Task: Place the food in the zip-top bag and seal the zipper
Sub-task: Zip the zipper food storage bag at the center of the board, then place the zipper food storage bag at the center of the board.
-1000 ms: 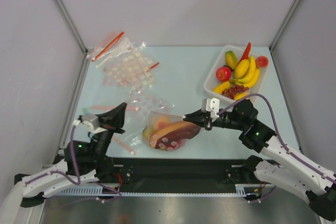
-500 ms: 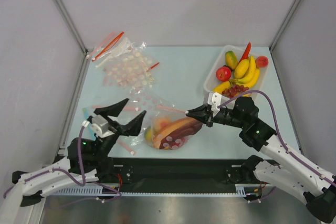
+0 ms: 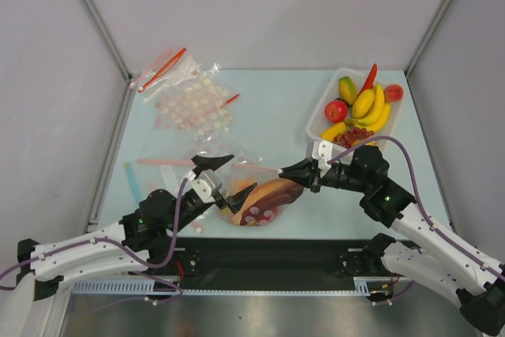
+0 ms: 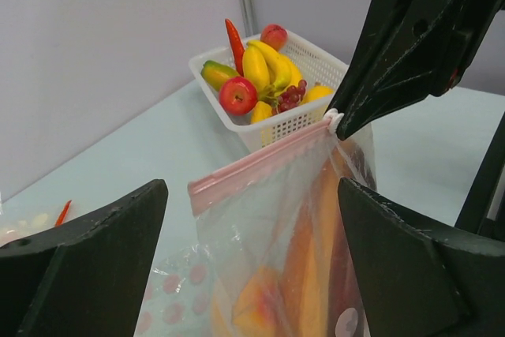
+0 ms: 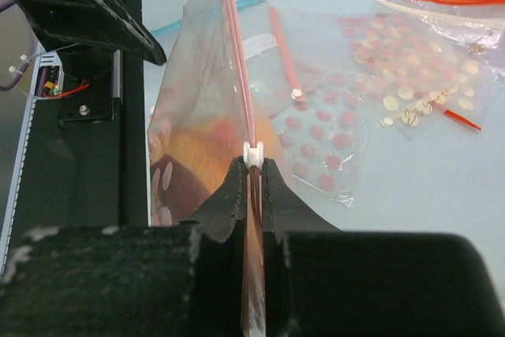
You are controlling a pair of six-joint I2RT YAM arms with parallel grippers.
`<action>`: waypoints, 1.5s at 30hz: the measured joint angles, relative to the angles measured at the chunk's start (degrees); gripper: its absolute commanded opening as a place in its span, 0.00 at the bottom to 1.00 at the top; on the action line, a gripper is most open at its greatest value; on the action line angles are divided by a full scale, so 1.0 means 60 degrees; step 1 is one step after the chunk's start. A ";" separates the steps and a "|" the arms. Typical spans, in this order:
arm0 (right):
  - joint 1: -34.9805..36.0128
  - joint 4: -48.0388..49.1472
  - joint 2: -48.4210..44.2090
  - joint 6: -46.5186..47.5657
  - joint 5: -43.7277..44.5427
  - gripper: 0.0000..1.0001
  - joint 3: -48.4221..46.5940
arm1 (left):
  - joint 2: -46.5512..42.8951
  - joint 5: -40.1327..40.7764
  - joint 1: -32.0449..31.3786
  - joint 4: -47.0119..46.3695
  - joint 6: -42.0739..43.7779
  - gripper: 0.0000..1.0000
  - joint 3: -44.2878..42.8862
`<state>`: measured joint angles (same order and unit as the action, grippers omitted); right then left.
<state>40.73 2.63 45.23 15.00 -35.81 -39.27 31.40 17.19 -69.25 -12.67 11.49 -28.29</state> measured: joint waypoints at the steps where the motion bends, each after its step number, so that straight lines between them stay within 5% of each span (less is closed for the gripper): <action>1: 0.0000 0.0000 0.0000 -0.0004 -0.0022 0.00 0.0000 | 0.0124 -0.0018 0.0000 0.0004 -0.0004 0.94 -0.0033; 3: 0.0000 0.0000 0.0000 -0.0004 -0.0084 0.00 0.0000 | 0.0364 -0.0062 0.0000 0.0004 -0.0018 0.91 -0.0113; 6: 0.0000 0.0000 0.0000 -0.0004 -0.0142 0.00 0.0000 | 0.0794 -0.0175 0.0000 0.0036 -0.0131 0.58 -0.0288; 7: 0.0000 0.0000 0.0000 -0.0004 -0.0153 0.00 0.0000 | 0.0911 -0.0229 0.0000 0.0058 -0.0171 0.33 -0.0357; 10: 0.0000 -0.0004 0.0000 -0.0004 -0.0171 0.00 0.0000 | 0.1155 -0.0379 0.0000 0.0084 -0.0164 0.00 -0.0433; 19: 0.0058 0.0164 0.0033 -0.0047 -0.0178 0.00 -0.0007 | 0.0627 -0.0076 -0.0066 0.0153 -0.0270 0.00 -0.0284; 25: 0.0073 0.0310 0.0073 -0.0066 -0.0175 0.00 -0.0015 | -0.0375 0.1435 -0.0073 0.0066 -0.0827 0.00 0.0204; 35: 0.0138 0.0459 0.0124 -0.0113 -0.0073 0.00 -0.0044 | -0.5038 0.3687 -0.0109 -0.0535 -0.0984 0.00 0.2229; 41: 0.0149 0.0452 0.0120 -0.0164 0.0138 0.00 -0.0051 | -0.4652 0.4069 -0.0109 -0.0681 -0.0976 0.00 0.2368; 45: 0.0076 0.0346 0.0098 -0.0171 0.0284 0.00 -0.0051 | -0.3792 0.4175 -0.0044 -0.0947 -0.0852 0.14 0.2084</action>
<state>41.19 4.71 45.82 13.98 -34.11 -39.57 8.64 42.24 -69.52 -18.35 6.37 -15.79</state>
